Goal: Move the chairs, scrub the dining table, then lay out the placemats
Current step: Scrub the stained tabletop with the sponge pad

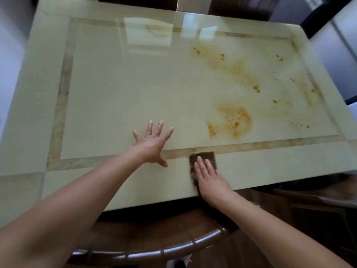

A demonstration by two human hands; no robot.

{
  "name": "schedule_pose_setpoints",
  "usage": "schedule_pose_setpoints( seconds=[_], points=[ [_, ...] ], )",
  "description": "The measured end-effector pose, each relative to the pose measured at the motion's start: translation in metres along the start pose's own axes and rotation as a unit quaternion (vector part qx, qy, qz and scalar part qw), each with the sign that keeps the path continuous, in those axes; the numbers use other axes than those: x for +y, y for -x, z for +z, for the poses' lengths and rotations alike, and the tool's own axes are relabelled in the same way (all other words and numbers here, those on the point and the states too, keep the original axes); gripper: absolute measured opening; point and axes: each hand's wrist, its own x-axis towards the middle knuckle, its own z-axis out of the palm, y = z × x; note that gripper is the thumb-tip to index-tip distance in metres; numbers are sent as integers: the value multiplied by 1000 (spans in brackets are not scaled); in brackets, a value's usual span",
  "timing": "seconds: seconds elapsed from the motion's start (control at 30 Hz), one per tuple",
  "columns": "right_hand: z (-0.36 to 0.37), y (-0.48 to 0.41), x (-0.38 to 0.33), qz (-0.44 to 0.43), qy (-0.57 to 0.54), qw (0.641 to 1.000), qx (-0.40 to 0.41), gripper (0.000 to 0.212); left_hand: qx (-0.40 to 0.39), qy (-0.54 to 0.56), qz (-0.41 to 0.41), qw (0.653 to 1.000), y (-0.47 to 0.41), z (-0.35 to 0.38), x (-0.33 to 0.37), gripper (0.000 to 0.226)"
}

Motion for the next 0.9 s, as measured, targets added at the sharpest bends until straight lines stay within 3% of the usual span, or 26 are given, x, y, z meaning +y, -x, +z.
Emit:
schedule_pose_setpoints(
  seconds=[0.13,0.37,0.5,0.73,0.9],
  points=[
    [-1,-4,47,60,-24,998,-11,70,-8,17,-20,1000,-5,5,29,124],
    [3,-19,112,86,-45,995,-9,78,-14,35,-57,998,-13,14,50,128],
    [4,-17,122,33,-33,999,4,71,-10,34,-63,997,-15,14,52,127],
    [-9,-31,82,-203,37,975,81,62,-8,28,-80,996,-20,19,51,127],
    [-18,-60,59,-207,-16,969,135,70,-2,19,-85,996,-21,21,51,127]
  ],
)
